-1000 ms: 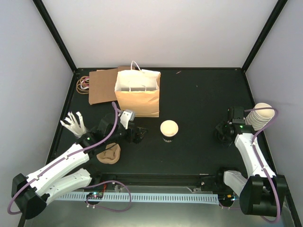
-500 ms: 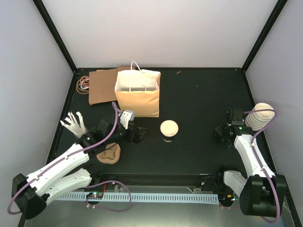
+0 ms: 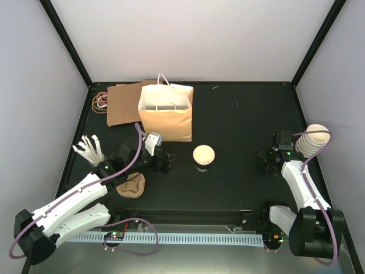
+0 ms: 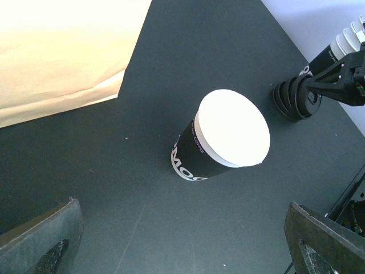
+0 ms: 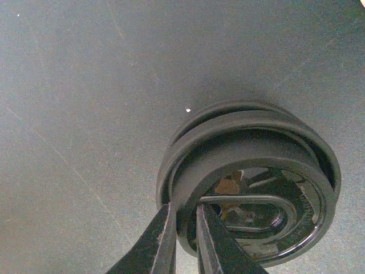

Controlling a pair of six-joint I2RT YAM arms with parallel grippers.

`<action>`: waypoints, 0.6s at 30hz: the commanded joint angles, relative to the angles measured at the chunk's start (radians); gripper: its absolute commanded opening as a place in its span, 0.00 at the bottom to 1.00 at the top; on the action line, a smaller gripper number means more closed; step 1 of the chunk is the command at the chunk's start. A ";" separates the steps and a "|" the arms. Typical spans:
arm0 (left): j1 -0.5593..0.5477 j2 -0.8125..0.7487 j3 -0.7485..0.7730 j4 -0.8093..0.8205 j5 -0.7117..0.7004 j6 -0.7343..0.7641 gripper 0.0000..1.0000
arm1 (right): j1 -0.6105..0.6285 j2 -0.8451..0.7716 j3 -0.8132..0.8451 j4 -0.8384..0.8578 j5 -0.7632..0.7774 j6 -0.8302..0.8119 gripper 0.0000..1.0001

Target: Pack the takeout coffee

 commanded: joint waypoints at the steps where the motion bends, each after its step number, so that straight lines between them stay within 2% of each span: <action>1: 0.006 -0.019 0.016 -0.006 -0.004 0.001 0.99 | -0.004 0.007 0.009 0.024 -0.010 -0.009 0.14; 4: 0.006 -0.017 0.016 -0.006 -0.003 0.000 0.99 | -0.004 0.007 0.012 0.020 -0.009 -0.012 0.13; 7: 0.005 -0.015 0.016 -0.006 -0.002 -0.002 0.99 | -0.005 0.004 0.021 0.007 -0.006 -0.013 0.07; 18: 0.005 -0.015 0.019 0.000 0.011 -0.010 0.99 | -0.004 -0.054 0.059 -0.068 0.005 -0.032 0.07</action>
